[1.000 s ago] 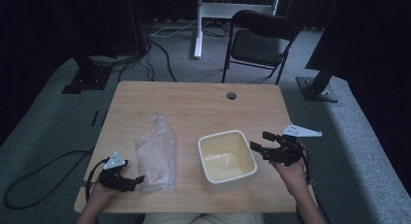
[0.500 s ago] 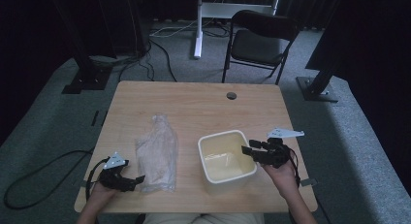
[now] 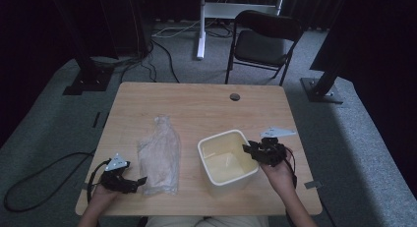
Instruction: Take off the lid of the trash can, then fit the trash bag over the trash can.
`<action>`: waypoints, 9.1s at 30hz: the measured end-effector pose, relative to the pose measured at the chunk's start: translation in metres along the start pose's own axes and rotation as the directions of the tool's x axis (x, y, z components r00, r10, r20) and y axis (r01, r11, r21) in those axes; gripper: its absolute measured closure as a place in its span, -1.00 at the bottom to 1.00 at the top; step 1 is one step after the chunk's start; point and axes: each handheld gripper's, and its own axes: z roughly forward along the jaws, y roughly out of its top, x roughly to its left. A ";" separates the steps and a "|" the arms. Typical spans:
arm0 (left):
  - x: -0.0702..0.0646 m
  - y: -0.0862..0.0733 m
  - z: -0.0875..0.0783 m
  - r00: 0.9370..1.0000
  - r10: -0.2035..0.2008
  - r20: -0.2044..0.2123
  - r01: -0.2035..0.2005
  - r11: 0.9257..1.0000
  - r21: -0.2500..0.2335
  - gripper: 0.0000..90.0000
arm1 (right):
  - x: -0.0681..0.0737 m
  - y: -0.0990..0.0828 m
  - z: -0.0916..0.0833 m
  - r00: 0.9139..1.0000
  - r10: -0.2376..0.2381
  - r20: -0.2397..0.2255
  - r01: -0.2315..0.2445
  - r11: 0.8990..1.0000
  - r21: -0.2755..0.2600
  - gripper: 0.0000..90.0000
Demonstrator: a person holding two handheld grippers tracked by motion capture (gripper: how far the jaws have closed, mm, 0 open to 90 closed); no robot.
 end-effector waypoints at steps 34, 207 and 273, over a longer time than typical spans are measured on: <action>-0.001 0.000 0.000 1.000 0.005 0.006 -0.005 1.000 0.007 -1.00 | 0.008 0.058 -0.003 0.994 -0.107 0.020 0.108 0.994 -0.015 0.80; 0.032 0.062 0.037 0.988 -0.112 -0.103 0.112 0.994 -0.011 -1.00 | -0.072 -0.145 -0.015 0.940 0.271 0.207 -0.248 0.960 -0.132 -0.70; -0.047 0.167 -0.048 0.992 0.100 -0.083 -0.127 0.879 -0.460 1.00 | -0.075 -0.149 0.000 0.942 0.292 0.169 -0.277 0.955 -0.106 -0.69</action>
